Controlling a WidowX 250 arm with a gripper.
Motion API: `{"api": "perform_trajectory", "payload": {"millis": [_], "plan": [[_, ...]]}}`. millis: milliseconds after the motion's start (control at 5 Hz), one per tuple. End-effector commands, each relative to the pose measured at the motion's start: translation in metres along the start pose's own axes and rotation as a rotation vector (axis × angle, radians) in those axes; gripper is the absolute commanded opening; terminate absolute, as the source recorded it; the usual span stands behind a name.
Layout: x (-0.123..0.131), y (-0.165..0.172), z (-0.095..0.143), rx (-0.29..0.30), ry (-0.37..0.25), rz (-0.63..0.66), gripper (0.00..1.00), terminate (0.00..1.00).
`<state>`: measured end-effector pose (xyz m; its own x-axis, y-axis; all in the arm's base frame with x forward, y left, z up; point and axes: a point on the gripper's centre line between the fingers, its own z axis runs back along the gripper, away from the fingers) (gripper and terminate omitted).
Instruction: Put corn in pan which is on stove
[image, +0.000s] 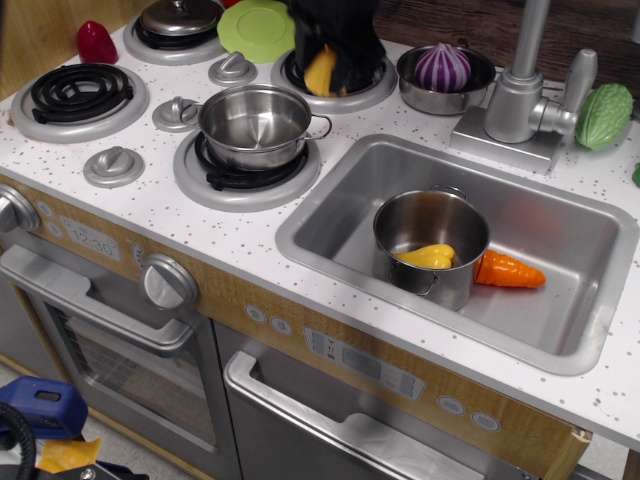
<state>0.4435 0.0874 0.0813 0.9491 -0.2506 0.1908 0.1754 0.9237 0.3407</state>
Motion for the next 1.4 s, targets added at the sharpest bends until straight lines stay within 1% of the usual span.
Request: {"api": "perform_trajectory", "payload": {"millis": [0,200,400,600,1000,1200], "plan": [[-0.008,0.034,0.05,0.056,-0.039,-0.009,0.0,0.0],[-0.026,0.044,0.049,0.024,-0.022,0.015,0.0,0.0],[-0.038,0.045,0.046,0.025,-0.018,0.03,0.0,0.0],[-0.051,0.046,0.039,-0.001,-0.038,0.042,1.0,0.0],[-0.051,0.046,0.039,-0.001,-0.038,0.042,1.0,0.0],[-0.051,0.046,0.039,-0.001,-0.038,0.042,1.0,1.0]]}}
